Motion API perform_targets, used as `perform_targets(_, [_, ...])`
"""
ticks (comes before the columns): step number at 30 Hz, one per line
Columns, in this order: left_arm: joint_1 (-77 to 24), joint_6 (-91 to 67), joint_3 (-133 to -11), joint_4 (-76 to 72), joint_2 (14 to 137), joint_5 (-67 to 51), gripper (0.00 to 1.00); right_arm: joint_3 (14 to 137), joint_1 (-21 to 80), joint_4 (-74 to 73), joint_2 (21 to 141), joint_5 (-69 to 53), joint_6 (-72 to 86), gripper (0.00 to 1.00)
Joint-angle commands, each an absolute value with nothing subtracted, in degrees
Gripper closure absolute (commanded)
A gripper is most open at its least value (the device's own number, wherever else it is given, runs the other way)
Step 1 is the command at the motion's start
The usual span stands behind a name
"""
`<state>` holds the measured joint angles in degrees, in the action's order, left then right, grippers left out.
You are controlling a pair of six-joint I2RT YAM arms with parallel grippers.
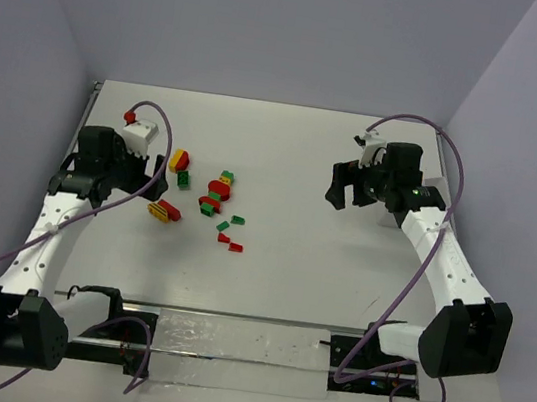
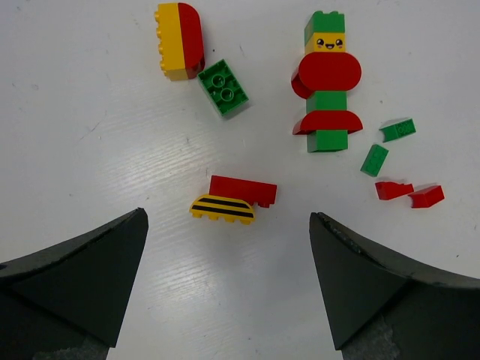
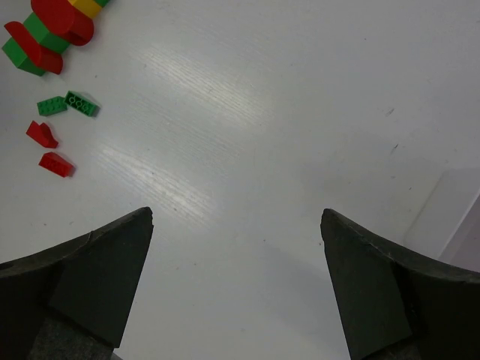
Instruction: Sort the legos into containers by color
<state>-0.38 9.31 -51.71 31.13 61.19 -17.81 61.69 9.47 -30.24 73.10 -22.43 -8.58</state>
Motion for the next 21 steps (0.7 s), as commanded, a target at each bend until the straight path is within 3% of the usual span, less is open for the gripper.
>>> perform_targets(1, [-0.6,12.4,-50.3,30.4,60.9,-14.2,0.01,62.8,9.4,-28.5,73.3,-23.5,-8.2,0.0])
perform_targets(15, [-1.3,18.3,-48.1,29.9,63.0,-11.9,0.01,64.0,11.2,-29.5,74.8,-23.1,-9.1,0.0])
perform_targets(21, [-1.3,17.5,-49.0,31.3,63.5,-13.1,0.01,73.5,23.6,-31.0,83.6,-18.6,-8.4,0.01])
